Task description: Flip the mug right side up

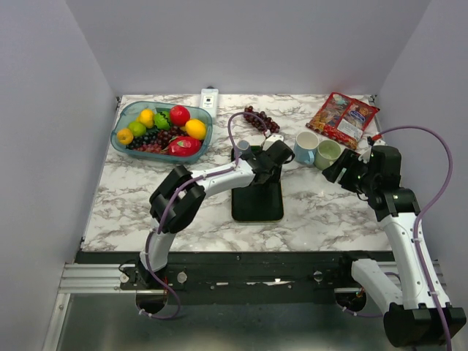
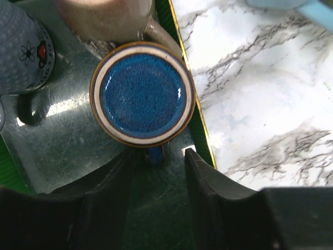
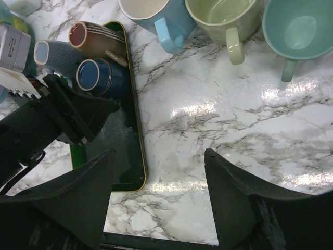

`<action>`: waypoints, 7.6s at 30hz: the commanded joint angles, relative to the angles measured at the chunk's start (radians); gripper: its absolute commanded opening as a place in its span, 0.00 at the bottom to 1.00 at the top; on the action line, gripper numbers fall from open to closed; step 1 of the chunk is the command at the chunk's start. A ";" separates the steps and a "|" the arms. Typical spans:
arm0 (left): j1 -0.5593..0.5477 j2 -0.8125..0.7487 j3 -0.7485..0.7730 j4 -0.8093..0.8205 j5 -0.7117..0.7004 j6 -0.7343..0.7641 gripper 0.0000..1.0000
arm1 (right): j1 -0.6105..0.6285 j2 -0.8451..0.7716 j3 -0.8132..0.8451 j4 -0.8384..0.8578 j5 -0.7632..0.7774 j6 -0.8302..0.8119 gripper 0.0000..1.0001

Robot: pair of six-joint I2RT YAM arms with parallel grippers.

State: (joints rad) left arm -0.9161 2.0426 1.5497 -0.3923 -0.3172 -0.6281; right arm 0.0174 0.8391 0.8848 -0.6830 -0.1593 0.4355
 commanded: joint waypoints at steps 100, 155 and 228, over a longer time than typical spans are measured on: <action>0.056 -0.633 -0.235 1.058 0.756 -0.404 0.00 | 0.092 -0.032 0.063 1.215 -0.703 0.769 0.62; -0.021 -0.541 -0.280 1.173 0.794 -0.463 0.00 | 0.167 0.135 0.032 1.467 -0.560 0.971 0.01; 0.029 -0.311 -0.349 0.543 0.621 -0.007 0.97 | 0.165 0.061 -0.073 -0.107 0.375 0.258 0.67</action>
State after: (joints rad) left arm -0.8898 1.6550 1.1507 0.1135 0.2741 -0.6678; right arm 0.1822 0.9070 0.8116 -0.7277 0.1184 0.6727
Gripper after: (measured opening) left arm 0.944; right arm 0.663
